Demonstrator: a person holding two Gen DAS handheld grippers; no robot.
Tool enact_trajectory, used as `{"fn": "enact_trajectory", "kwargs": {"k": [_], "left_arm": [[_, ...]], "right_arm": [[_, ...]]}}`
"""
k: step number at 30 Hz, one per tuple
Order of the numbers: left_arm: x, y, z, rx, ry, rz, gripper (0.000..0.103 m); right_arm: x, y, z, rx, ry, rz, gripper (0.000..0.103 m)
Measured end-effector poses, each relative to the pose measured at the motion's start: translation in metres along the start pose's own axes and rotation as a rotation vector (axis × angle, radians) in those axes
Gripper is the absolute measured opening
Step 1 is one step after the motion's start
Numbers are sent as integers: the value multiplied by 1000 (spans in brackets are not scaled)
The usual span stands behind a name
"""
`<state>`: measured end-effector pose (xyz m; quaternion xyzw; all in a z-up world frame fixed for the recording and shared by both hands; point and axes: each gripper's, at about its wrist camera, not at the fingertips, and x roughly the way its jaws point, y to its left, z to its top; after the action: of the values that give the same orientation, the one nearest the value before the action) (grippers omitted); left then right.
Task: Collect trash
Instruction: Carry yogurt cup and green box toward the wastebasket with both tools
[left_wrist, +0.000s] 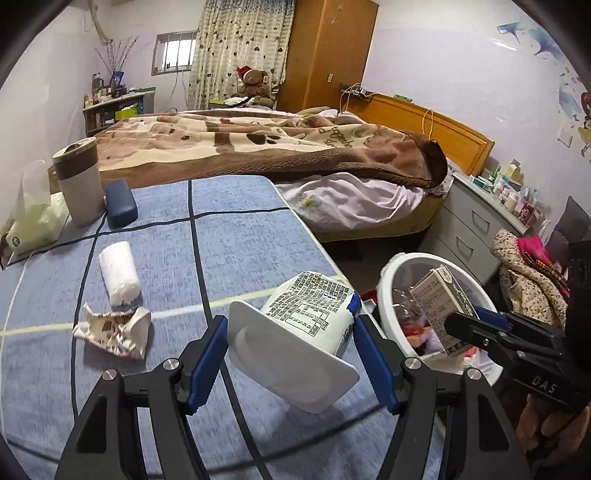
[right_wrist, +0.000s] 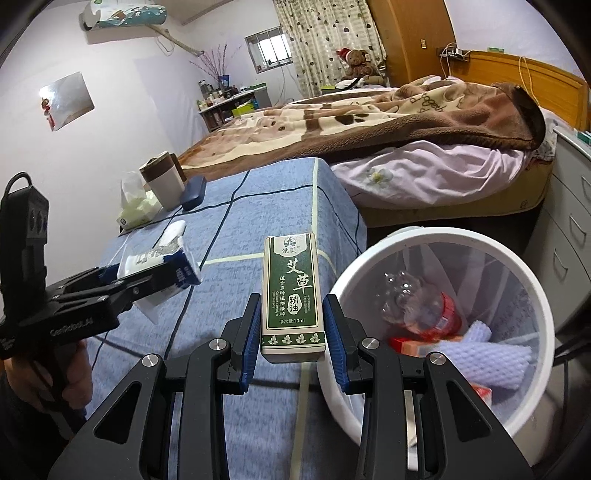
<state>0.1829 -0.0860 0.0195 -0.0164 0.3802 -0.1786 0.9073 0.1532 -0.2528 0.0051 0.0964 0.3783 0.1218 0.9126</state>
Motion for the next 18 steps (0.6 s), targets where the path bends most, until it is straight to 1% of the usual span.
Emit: {"fn": "enact_trajectory", "kwargs": {"k": [7,12,18], "left_arm": [[-18,-17,-9,6,-11,-29,69],[-19,-28,-10,21,-11,-49,69],[-11,-49,-9,54,3,-82,69]], "right_arm": [[-14,-2,-6,3,-17,-19,34],[-23,-8,-7,11,-29,-34,34],[-29,-20,-12,38,-41,-56,34]]}}
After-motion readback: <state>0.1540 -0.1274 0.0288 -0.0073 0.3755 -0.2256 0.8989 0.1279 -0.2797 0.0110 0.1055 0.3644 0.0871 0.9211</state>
